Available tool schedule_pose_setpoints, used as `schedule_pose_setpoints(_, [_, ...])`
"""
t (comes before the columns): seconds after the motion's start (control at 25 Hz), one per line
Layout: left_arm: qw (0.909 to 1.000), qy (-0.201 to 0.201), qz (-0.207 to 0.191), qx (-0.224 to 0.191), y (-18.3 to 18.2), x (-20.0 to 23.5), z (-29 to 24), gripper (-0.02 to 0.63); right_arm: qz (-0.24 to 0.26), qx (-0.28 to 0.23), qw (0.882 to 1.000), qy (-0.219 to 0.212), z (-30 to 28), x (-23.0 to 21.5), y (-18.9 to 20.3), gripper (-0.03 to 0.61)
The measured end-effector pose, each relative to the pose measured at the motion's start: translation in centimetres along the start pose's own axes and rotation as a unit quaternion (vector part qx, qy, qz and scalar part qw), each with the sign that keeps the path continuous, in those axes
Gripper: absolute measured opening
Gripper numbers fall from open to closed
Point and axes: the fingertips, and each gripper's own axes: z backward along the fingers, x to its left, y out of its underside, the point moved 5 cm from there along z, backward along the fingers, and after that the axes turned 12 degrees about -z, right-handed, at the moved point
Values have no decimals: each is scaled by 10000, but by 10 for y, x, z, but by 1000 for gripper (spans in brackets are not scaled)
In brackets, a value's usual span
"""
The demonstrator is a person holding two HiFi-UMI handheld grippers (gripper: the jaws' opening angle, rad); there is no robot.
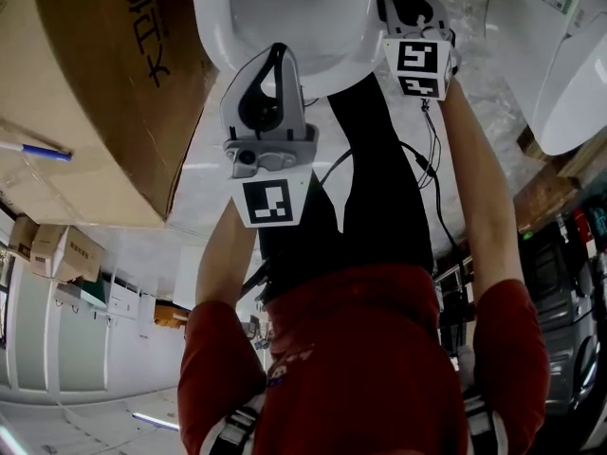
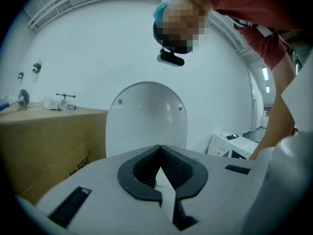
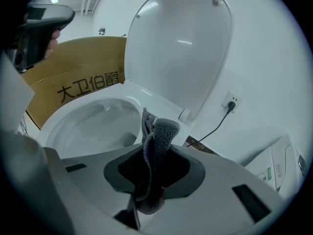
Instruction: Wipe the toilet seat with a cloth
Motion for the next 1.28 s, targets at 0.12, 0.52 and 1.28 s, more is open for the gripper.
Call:
schedule_pose_setpoints(0.12, [9999, -96, 28, -22, -2, 3, -3, 12, 154, -96, 9998, 26, -13, -8, -18, 74])
schedule_pose_setpoints(0.52, [9988, -462, 170, 3, 8, 26, 8, 12, 176, -426, 9987, 231, -48, -3, -67, 74])
schedule_pose_setpoints(1.28, [9899, -1386, 276, 109, 46, 111, 101, 12, 1153, -724, 9896, -476, -114, 149, -147, 74])
